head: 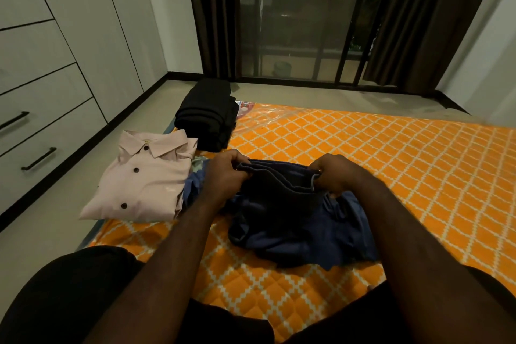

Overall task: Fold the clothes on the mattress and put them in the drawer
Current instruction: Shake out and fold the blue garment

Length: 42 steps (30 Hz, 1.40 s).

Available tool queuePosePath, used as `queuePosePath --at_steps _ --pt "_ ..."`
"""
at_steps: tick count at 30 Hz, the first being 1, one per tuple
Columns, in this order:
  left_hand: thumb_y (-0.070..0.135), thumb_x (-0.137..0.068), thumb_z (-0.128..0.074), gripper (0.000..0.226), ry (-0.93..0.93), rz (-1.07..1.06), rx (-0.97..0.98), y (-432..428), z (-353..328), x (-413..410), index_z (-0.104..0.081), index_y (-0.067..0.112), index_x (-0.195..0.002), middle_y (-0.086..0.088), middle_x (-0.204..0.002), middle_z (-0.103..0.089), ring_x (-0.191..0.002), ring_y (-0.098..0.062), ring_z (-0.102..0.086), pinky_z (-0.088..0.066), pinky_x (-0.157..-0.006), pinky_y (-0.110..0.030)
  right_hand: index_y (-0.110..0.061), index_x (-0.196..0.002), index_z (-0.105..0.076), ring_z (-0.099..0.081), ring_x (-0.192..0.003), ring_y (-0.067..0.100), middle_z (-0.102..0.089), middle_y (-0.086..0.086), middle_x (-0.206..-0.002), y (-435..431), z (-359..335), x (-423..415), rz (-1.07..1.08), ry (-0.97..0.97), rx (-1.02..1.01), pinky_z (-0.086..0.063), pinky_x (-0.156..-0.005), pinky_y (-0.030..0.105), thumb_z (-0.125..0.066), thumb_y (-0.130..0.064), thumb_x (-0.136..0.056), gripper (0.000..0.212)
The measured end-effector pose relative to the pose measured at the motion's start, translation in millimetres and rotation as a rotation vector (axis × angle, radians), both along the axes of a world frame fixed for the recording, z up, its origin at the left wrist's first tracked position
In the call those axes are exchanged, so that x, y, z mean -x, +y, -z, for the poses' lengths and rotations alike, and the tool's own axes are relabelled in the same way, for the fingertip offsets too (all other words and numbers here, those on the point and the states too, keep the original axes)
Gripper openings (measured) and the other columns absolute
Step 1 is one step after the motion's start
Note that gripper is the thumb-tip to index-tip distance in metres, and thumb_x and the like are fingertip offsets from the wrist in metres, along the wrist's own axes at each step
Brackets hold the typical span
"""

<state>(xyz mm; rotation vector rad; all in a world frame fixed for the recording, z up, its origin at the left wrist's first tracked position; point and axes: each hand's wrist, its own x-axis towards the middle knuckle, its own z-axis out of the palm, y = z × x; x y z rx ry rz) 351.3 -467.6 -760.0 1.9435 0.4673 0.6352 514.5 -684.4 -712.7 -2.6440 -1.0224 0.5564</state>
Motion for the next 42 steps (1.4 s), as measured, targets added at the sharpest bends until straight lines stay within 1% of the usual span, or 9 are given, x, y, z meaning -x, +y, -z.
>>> queuePosePath --at_steps 3,11,18,23,26,31,35,39,42 --pt "-0.008 -0.077 -0.076 0.023 0.008 0.025 0.027 2.8 1.7 0.9 -0.067 0.013 -0.08 -0.004 -0.093 -0.071 -0.087 -0.019 -0.069 -0.059 -0.073 -0.031 -0.023 -0.104 -0.076 -0.075 -0.071 0.026 -0.073 0.008 -0.092 -1.8 3.4 -1.2 0.047 0.079 -0.038 -0.064 -0.058 0.037 -0.072 -0.01 -0.088 0.021" --pt "-0.005 -0.082 -0.076 0.021 0.307 0.244 0.024 3.5 4.5 5.9 -0.064 0.013 -0.081 -0.003 -0.079 -0.066 -0.075 -0.015 -0.064 -0.051 -0.062 -0.023 -0.028 -0.078 -0.077 -0.069 -0.06 0.019 -0.074 0.001 -0.081 -1.9 2.6 -2.4 0.163 -0.099 -0.215 -0.061 -0.054 0.037 -0.072 -0.007 -0.077 0.022" --pt "-0.002 -0.078 -0.082 0.022 0.056 0.196 0.043 -1.4 3.8 3.9 -0.071 0.009 -0.094 -0.006 -0.09 -0.074 -0.085 -0.019 -0.072 -0.061 -0.072 -0.033 -0.03 -0.105 -0.071 -0.069 -0.076 0.025 -0.064 0.003 -0.103 -1.3 -0.9 1.5 0.191 -0.047 -0.186 -0.059 -0.052 0.035 -0.06 0.006 -0.084 0.043" --pt "0.008 -0.076 -0.085 0.015 -0.061 0.086 -0.181 -1.4 3.7 -2.6 -0.078 0.012 -0.089 0.0 -0.088 -0.074 -0.081 -0.017 -0.069 -0.057 -0.068 -0.041 -0.037 -0.084 -0.071 -0.067 -0.082 0.025 -0.07 0.003 -0.105 -0.1 -3.4 1.2 0.245 -0.138 -0.198 -0.06 -0.067 0.038 -0.057 0.007 -0.08 0.046" --pt "0.004 -0.076 -0.082 0.017 -0.111 0.011 -0.281 -2.7 2.3 -3.4 -0.08 0.014 -0.09 0.0 -0.09 -0.074 -0.081 -0.015 -0.067 -0.055 -0.07 -0.034 -0.032 -0.068 -0.071 -0.069 -0.074 0.029 -0.074 0.007 -0.088 -2.0 -7.2 2.5 0.374 -0.176 -0.239 -0.063 -0.067 0.043 -0.064 0.002 -0.076 0.036" --pt "0.002 -0.078 -0.074 0.023 -0.175 -0.018 -0.423 -15.7 -6.5 -8.0 -0.081 0.015 -0.095 0.003 -0.092 -0.075 -0.083 -0.002 -0.06 -0.042 -0.072 -0.011 -0.022 -0.091 -0.078 -0.068 -0.084 0.038 -0.067 0.012 -0.088 -7.6 -15.6 4.4 0.538 -0.291 -0.224 -0.053 -0.066 0.038 -0.07 -0.008 -0.081 0.02" --pt "0.006 -0.086 -0.076 0.008 -0.159 0.019 -0.279 -18.0 -3.0 -7.1 -0.078 0.012 -0.091 0.009 -0.084 -0.068 -0.075 0.005 -0.059 -0.043 -0.063 -0.011 -0.017 -0.092 -0.078 -0.072 -0.078 0.039 -0.072 0.018 -0.094 -12.0 -15.8 -0.9 0.418 0.06 -0.228 -0.064 -0.069 0.052 -0.063 0.004 -0.087 0.026" --pt "0.001 -0.09 -0.072 0.006 -0.124 0.093 0.052 -15.0 3.0 -4.3 -0.065 0.001 -0.091 -0.016 -0.087 -0.069 -0.083 -0.033 -0.068 -0.058 -0.071 -0.047 -0.014 -0.117 -0.074 -0.073 -0.097 0.035 -0.07 0.01 -0.114 -26.0 -25.6 -0.3 0.277 0.471 -0.403 -0.065 -0.069 0.044 -0.056 0.01 -0.096 0.037" --pt "-0.004 -0.089 -0.071 0.009 -0.111 0.149 0.266 -16.3 1.3 -2.8 -0.063 0.0 -0.089 -0.013 -0.09 -0.073 -0.089 -0.028 -0.073 -0.061 -0.075 -0.039 -0.015 -0.116 -0.075 -0.073 -0.099 0.037 -0.067 0.012 -0.121 -31.5 -26.6 -7.8 0.276 0.523 -0.509 -0.064 -0.07 0.043 -0.059 0.013 -0.093 0.04"
